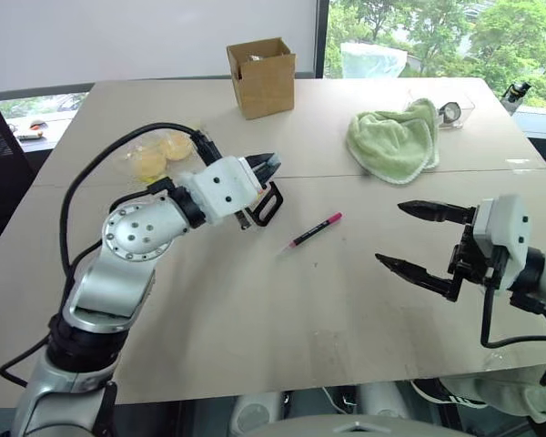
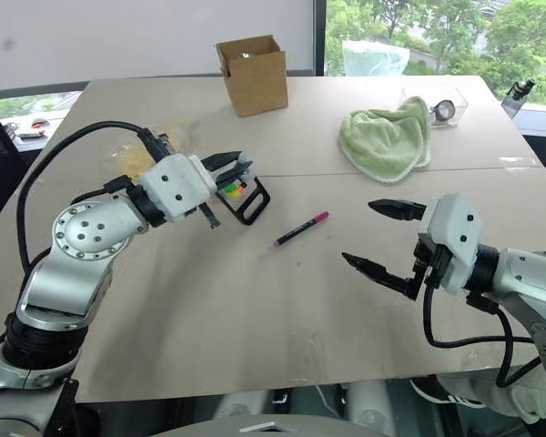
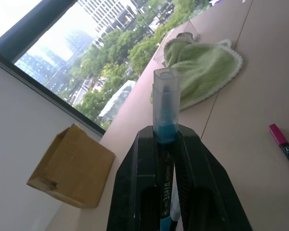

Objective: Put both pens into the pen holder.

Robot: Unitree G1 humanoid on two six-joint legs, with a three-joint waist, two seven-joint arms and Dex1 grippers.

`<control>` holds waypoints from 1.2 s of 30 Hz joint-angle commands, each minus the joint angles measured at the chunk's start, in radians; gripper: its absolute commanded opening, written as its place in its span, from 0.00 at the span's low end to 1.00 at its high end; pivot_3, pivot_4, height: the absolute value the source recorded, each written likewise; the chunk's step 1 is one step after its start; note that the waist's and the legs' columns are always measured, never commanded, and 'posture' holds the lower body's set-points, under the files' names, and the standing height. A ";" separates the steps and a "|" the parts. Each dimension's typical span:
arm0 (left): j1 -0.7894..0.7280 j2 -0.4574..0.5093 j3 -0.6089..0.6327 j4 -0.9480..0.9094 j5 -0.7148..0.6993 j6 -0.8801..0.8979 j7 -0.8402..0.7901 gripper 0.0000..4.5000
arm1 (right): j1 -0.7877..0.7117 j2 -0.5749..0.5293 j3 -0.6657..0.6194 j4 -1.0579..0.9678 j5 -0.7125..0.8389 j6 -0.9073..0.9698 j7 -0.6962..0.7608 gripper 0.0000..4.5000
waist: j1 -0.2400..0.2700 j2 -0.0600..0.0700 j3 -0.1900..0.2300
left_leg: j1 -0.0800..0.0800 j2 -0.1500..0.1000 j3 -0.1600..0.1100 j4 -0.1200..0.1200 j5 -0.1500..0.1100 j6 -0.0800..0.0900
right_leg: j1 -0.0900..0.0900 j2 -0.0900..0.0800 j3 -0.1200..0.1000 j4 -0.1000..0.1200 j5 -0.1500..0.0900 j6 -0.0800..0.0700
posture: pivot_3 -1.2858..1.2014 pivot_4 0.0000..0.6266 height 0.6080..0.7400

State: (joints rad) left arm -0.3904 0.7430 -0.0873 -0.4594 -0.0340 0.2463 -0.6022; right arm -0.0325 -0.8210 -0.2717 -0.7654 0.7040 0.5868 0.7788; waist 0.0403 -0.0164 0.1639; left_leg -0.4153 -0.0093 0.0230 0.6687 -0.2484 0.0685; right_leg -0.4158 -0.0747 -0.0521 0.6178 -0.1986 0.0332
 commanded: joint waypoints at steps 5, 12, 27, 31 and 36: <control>-0.017 -0.040 0.014 0.049 0.094 0.011 0.051 0.22 | -0.004 -0.010 -0.022 -0.038 0.012 -0.004 -0.027 1.00 | 0.000 0.000 0.000 | 0.000 0.000 0.000 0.000 0.000 0.000 | 0.000 0.000 0.000 0.000 0.000 0.000 | 0.52 0.24 1.00; -0.006 -0.102 0.051 -0.049 -0.213 0.147 -0.118 0.77 | 0.019 -0.013 -0.042 -0.050 0.032 0.008 -0.048 1.00 | -0.001 -0.001 0.000 | 0.000 0.000 0.000 0.000 0.000 0.000 | 0.000 0.000 -0.001 0.001 0.000 0.000 | 0.52 0.24 1.00; -0.473 -0.119 -0.363 0.100 -0.345 1.032 -0.103 0.77 | 0.121 0.008 -0.100 -0.147 0.051 0.042 -0.162 1.00 | -0.002 -0.003 0.001 | 0.001 -0.003 -0.002 0.005 0.000 0.001 | 0.002 0.005 -0.004 0.006 -0.002 0.006 | 0.52 0.24 1.00; -0.554 -0.190 -0.452 0.229 -0.305 1.089 -0.064 0.77 | 0.179 0.019 -0.132 -0.206 0.062 0.053 -0.216 1.00 | -0.010 -0.003 0.001 | 0.001 -0.003 -0.002 0.004 0.000 0.001 | 0.001 0.005 0.000 0.007 -0.002 0.012 | 0.52 0.24 1.00; -0.574 -0.238 -0.532 0.363 -0.258 1.076 -0.045 0.77 | 0.243 0.035 -0.161 -0.263 0.066 0.061 -0.269 1.00 | -0.007 -0.003 0.001 | 0.001 -0.003 -0.002 0.002 0.000 0.001 | 0.001 0.005 0.000 0.007 -0.003 0.013 | 0.52 0.24 1.00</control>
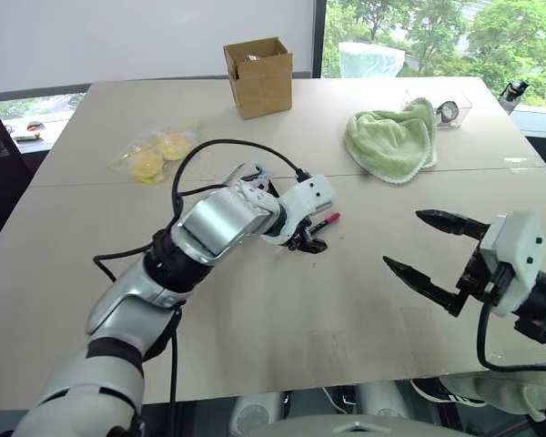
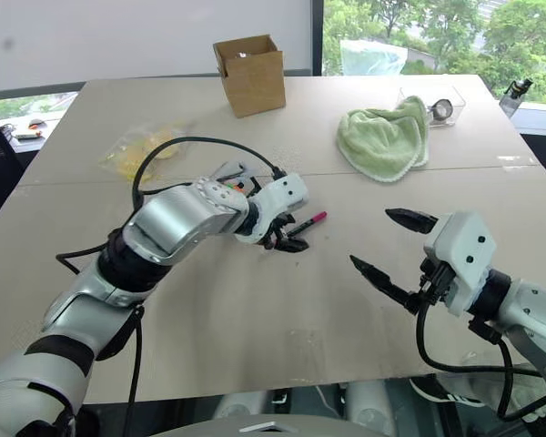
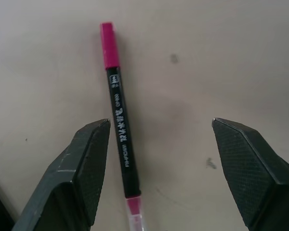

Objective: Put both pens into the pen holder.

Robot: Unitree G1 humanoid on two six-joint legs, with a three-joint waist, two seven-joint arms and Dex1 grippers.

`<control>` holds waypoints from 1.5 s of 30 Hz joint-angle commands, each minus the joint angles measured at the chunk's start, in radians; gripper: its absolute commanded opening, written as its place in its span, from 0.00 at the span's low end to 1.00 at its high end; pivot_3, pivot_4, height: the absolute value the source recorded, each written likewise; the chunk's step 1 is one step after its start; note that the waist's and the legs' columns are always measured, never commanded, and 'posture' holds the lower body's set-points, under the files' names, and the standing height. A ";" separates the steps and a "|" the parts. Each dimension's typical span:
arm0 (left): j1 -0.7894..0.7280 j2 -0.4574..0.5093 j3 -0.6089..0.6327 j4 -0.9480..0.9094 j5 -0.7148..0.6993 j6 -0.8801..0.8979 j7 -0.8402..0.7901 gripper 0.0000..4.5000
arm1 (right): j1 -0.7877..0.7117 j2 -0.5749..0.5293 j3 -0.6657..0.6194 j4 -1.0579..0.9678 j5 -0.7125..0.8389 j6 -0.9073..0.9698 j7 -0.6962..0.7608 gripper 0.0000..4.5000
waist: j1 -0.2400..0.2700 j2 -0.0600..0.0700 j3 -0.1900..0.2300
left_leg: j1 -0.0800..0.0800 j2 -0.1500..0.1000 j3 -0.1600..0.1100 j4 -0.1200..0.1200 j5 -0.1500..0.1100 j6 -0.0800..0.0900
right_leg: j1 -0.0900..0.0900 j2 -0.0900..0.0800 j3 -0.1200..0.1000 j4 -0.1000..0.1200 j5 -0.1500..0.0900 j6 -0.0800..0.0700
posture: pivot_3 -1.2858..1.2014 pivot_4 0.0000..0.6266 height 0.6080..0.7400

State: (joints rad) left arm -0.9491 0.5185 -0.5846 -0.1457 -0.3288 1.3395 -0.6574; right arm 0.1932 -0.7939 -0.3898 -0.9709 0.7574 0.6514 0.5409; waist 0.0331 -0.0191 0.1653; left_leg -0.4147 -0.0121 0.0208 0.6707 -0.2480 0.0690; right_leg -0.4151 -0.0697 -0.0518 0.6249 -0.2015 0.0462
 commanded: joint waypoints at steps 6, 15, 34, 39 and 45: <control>-0.009 -0.023 -0.088 0.117 0.079 -0.084 -0.018 0.48 | 0.077 -0.004 -0.062 -0.076 0.031 -0.037 -0.076 1.00 | 0.007 0.000 0.000 | 0.000 -0.001 0.000 0.001 0.000 0.000 | 0.001 -0.002 0.000 0.000 -0.002 -0.004 | 0.52 0.24 1.00; 0.018 0.209 -0.141 -0.057 0.075 -0.219 -0.271 0.01 | 0.140 -0.028 -0.066 -0.076 0.044 -0.082 -0.105 1.00 | -0.002 0.000 0.000 | 0.001 0.000 0.000 0.001 0.000 0.000 | 0.000 -0.005 0.002 0.000 0.000 -0.008 | 0.52 0.24 1.00; -0.033 0.186 -0.224 0.072 0.266 -0.481 -0.519 0.76 | 0.361 -0.112 -0.100 -0.076 -0.046 -0.225 0.090 1.00 | 0.004 0.000 0.000 | 0.000 -0.001 0.002 0.007 -0.003 0.005 | 0.001 0.000 0.004 0.001 -0.002 -0.004 | 0.52 0.24 1.00; -0.015 0.136 -0.271 0.143 0.353 -0.523 -0.526 0.64 | 0.350 -0.104 -0.085 -0.076 -0.059 -0.234 0.075 1.00 | 0.011 0.001 -0.002 | 0.000 -0.001 0.002 0.007 -0.003 0.005 | 0.002 -0.001 0.004 0.001 -0.002 -0.004 | 0.52 0.24 1.00; -0.009 0.133 -0.246 0.145 0.382 -0.534 -0.566 0.07 | 0.357 -0.100 -0.056 -0.076 -0.070 -0.254 0.033 1.00 | 0.007 0.001 -0.004 | 0.001 -0.001 0.001 0.009 -0.003 0.005 | 0.003 -0.003 0.006 0.001 -0.002 -0.004 | 0.52 0.24 1.00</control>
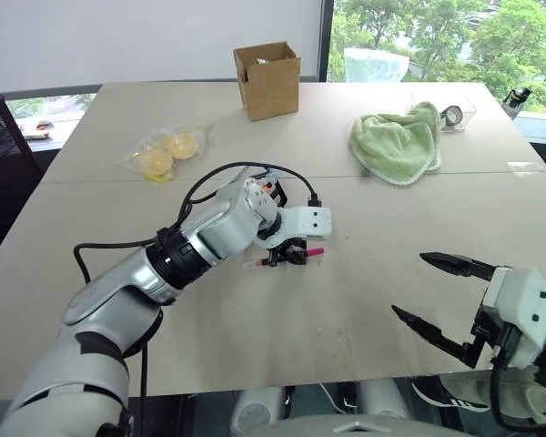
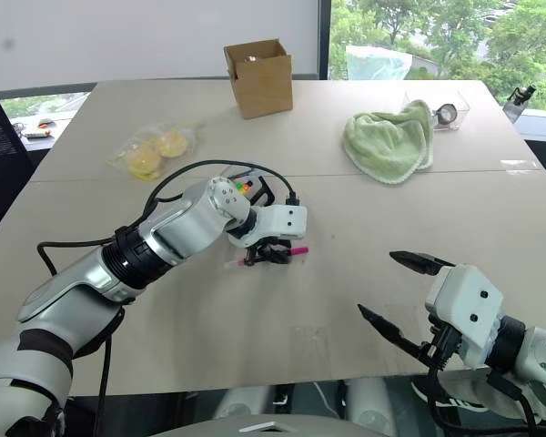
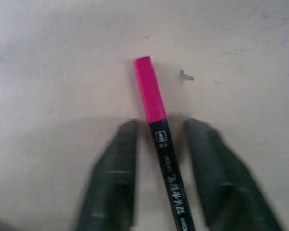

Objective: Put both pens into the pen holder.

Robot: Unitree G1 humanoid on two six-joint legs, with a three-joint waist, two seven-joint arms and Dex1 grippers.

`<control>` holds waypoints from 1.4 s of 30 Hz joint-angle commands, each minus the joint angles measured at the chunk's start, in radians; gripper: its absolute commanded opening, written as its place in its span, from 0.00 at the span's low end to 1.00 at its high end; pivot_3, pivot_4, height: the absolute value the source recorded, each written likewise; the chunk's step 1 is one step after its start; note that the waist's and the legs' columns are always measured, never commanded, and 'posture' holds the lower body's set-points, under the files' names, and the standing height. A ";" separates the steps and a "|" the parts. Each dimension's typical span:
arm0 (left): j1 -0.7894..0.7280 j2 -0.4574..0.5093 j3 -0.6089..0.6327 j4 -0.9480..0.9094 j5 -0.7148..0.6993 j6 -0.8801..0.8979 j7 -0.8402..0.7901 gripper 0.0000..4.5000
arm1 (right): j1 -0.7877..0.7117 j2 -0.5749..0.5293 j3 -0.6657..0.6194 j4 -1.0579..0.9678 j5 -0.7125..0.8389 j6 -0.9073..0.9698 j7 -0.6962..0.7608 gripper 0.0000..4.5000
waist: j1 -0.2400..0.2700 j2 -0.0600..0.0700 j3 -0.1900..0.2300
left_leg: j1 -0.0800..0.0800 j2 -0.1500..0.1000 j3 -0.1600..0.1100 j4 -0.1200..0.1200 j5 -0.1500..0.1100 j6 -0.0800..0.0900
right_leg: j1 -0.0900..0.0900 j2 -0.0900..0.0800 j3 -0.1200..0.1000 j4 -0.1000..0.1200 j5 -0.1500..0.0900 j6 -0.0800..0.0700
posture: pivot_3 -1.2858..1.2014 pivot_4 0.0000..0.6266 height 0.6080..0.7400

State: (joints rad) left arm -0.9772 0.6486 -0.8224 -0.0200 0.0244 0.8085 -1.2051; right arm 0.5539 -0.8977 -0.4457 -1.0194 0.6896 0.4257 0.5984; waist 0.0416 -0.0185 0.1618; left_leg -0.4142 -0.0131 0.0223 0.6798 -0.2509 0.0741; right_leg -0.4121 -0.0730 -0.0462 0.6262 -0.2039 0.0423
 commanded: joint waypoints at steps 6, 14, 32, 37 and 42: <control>0.021 -0.023 0.126 -0.065 -0.040 0.032 -0.030 0.01 | -0.025 0.022 0.017 -0.027 -0.010 -0.002 -0.037 1.00 | -0.001 0.001 0.000 | -0.001 0.001 0.000 0.000 0.000 0.000 | -0.001 0.001 0.000 0.000 0.000 0.000 | 0.52 0.24 1.00; -0.004 -0.311 0.726 -0.120 -0.329 0.221 0.228 0.01 | -0.092 0.037 0.041 0.000 -0.004 0.022 -0.002 1.00 | -0.005 -0.001 0.002 | -0.004 0.000 -0.001 0.005 -0.002 0.002 | -0.001 0.001 -0.002 -0.001 0.000 0.001 | 0.52 0.24 1.00; 0.158 -0.386 1.144 -0.227 -0.705 0.225 0.497 0.01 | -0.322 0.004 0.118 0.132 -0.009 0.055 0.117 1.00 | -0.001 -0.002 0.002 | -0.002 -0.001 0.000 0.004 0.000 -0.002 | 0.000 -0.001 0.003 0.000 0.004 -0.002 | 0.52 0.24 1.00; 0.150 -0.352 1.091 -0.180 -0.589 -0.004 0.552 0.01 | -0.353 0.008 0.137 0.152 -0.024 0.054 0.129 1.00 | -0.001 -0.002 0.002 | -0.001 -0.001 0.000 0.003 0.000 -0.002 | 0.000 0.002 0.002 0.000 0.004 -0.001 | 0.52 0.24 1.00; 0.190 -0.311 0.915 -0.174 -0.323 -0.382 0.590 0.01 | -0.373 0.015 0.153 0.164 -0.037 0.052 0.129 1.00 | 0.001 -0.002 0.002 | -0.001 -0.001 0.001 0.003 0.000 -0.001 | 0.000 0.001 0.004 0.000 0.004 -0.003 | 0.52 0.24 1.00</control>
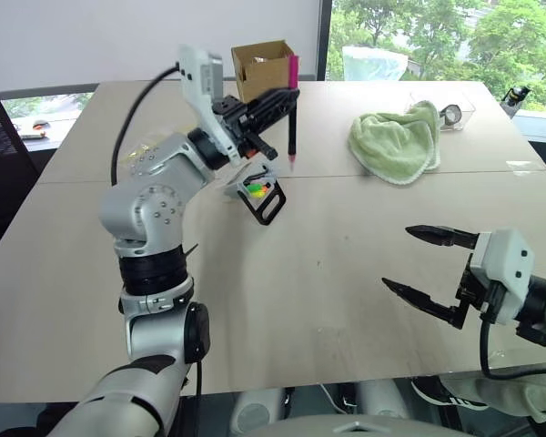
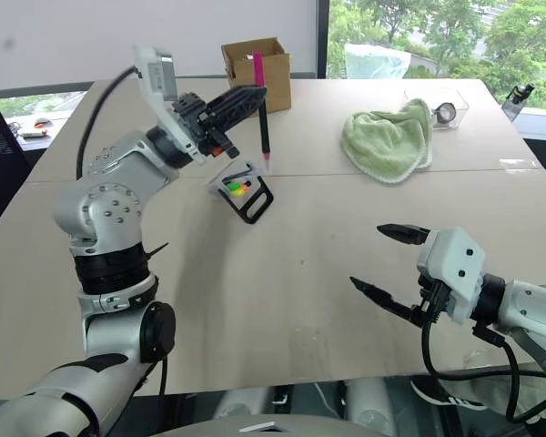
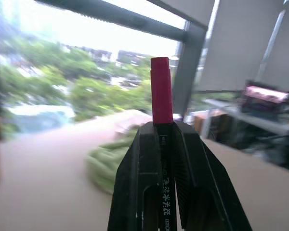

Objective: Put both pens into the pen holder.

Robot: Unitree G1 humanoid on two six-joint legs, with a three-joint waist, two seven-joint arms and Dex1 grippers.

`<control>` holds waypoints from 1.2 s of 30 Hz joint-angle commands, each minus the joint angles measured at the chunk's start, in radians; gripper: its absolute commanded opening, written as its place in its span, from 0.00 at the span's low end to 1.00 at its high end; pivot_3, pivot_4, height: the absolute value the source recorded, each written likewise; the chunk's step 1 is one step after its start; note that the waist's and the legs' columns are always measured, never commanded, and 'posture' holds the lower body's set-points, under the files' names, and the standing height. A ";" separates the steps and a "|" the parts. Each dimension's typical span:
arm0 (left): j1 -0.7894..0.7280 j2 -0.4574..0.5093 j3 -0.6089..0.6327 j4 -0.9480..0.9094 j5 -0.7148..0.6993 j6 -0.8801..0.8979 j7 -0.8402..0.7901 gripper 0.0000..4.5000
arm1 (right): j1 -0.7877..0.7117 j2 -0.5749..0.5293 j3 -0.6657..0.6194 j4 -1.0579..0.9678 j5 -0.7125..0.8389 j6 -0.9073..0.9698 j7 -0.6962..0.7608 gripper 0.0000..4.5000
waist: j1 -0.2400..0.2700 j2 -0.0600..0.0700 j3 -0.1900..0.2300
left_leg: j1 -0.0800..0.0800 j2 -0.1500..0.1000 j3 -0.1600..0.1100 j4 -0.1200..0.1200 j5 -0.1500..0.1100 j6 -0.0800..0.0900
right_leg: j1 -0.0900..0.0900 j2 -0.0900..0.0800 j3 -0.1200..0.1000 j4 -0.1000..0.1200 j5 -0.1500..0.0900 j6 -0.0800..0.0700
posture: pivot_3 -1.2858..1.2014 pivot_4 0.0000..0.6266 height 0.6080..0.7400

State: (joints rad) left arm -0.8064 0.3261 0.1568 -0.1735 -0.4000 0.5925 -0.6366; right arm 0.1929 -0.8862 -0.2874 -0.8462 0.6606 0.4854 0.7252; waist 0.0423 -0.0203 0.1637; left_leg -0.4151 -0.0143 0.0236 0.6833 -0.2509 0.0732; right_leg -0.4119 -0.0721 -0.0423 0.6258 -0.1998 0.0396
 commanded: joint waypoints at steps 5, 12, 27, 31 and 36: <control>0.203 0.086 -0.213 -0.034 0.390 -0.621 0.062 0.01 | -0.013 0.011 -0.001 -0.015 -0.014 -0.003 -0.001 1.00 | -0.005 0.001 0.000 | 0.000 0.000 0.002 -0.002 0.000 -0.001 | -0.001 -0.003 0.003 -0.001 0.000 0.000 | 0.52 0.24 1.00; 0.323 0.122 -0.241 0.032 0.549 -0.865 0.163 0.01 | -0.026 0.012 -0.034 -0.009 0.021 0.010 0.013 1.00 | 0.001 0.001 0.000 | 0.000 0.001 0.001 -0.003 -0.002 0.002 | -0.002 -0.006 0.000 -0.001 0.001 -0.002 | 0.52 0.24 1.00; 0.331 0.136 -0.233 0.229 0.583 -1.020 0.218 0.01 | -0.114 0.053 -0.120 -0.034 0.202 0.025 -0.065 1.00 | -0.001 0.001 -0.001 | 0.000 0.001 0.001 -0.003 -0.002 0.003 | -0.002 -0.006 -0.003 -0.001 0.003 0.000 | 0.52 0.24 1.00; 0.332 0.151 -0.215 0.261 0.559 -1.045 0.217 0.01 | -0.121 0.047 -0.125 -0.043 0.233 0.035 -0.093 1.00 | -0.001 0.001 -0.001 | 0.000 0.001 0.001 -0.003 -0.002 0.003 | -0.002 -0.006 -0.003 -0.001 0.003 0.000 | 0.52 0.24 1.00; 0.361 0.175 -0.208 0.179 0.450 -1.099 0.149 0.49 | -0.115 0.040 -0.117 -0.040 0.236 0.040 -0.105 1.00 | -0.002 0.001 -0.001 | 0.000 0.001 0.001 -0.003 -0.002 0.003 | -0.002 -0.006 -0.003 -0.001 0.003 -0.001 | 0.52 0.24 1.00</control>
State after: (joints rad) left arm -0.4482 0.4876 -0.0767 0.0781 0.1059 -0.4672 -0.4637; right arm 0.0823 -0.8380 -0.3740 -0.8576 0.8836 0.5269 0.6258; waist 0.0401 -0.0193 0.1630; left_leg -0.4152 -0.0135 0.0245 0.6806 -0.2529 0.0757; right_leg -0.4141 -0.0785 -0.0451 0.6252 -0.1971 0.0390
